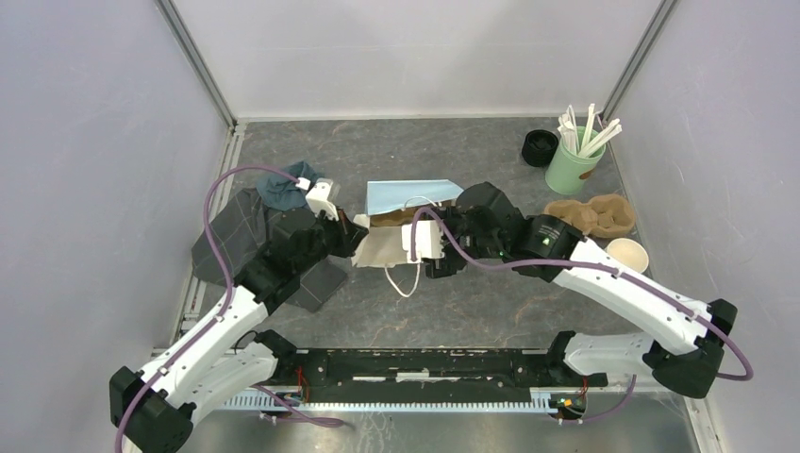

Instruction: Pack the takeout coffee

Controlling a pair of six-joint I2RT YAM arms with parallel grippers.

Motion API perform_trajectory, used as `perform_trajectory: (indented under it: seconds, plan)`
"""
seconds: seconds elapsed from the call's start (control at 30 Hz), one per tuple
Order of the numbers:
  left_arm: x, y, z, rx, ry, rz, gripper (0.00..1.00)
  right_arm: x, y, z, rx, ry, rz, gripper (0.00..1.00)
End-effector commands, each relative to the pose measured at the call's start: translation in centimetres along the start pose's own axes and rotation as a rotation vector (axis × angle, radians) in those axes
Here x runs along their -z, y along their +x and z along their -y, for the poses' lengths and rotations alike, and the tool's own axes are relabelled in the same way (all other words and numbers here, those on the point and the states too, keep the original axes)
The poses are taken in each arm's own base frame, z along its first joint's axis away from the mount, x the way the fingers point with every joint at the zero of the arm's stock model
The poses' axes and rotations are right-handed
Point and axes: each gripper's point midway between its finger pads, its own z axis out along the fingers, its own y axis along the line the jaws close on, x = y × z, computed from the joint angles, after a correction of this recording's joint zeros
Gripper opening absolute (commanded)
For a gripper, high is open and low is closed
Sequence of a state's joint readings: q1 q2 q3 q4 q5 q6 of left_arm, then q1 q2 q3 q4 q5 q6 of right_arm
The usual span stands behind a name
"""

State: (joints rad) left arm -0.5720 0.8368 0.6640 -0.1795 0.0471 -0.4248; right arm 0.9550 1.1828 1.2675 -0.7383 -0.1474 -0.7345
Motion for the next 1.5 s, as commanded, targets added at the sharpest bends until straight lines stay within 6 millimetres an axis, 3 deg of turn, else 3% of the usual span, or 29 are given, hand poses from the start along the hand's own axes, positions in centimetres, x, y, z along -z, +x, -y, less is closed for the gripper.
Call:
perform_trajectory:
  seconds: [0.0,0.2,0.4,0.73,1.0,1.27,1.47]
  plan:
    - [0.4,-0.3,1.0,0.062,0.037,0.022,0.02,-0.2,-0.7,1.5,0.001,0.077,-0.038,0.0]
    - [0.3,-0.6,0.8,0.109,0.0,0.003,0.02,-0.8,-1.2,3.4,0.055,0.158,-0.084,0.0]
    - [0.2,-0.6,0.9,0.153,-0.005,0.005,0.02,-2.8,-1.2,4.5,0.108,0.181,-0.118,0.0]
    - [1.0,-2.6,0.2,0.162,-0.035,0.121,0.02,-6.2,-0.2,3.7,0.157,0.166,-0.104,0.0]
    - [0.6,-2.2,-1.3,0.192,-0.065,0.221,0.02,-9.0,1.8,2.9,0.257,0.138,-0.146,0.0]
    - [1.1,-2.6,-0.8,0.181,-0.034,0.238,0.02,-10.0,3.0,4.7,0.269,0.177,-0.17,0.0]
    - [2.0,-3.0,-0.7,0.206,-0.045,0.232,0.02,-10.7,3.0,3.6,0.388,0.133,-0.099,0.0]
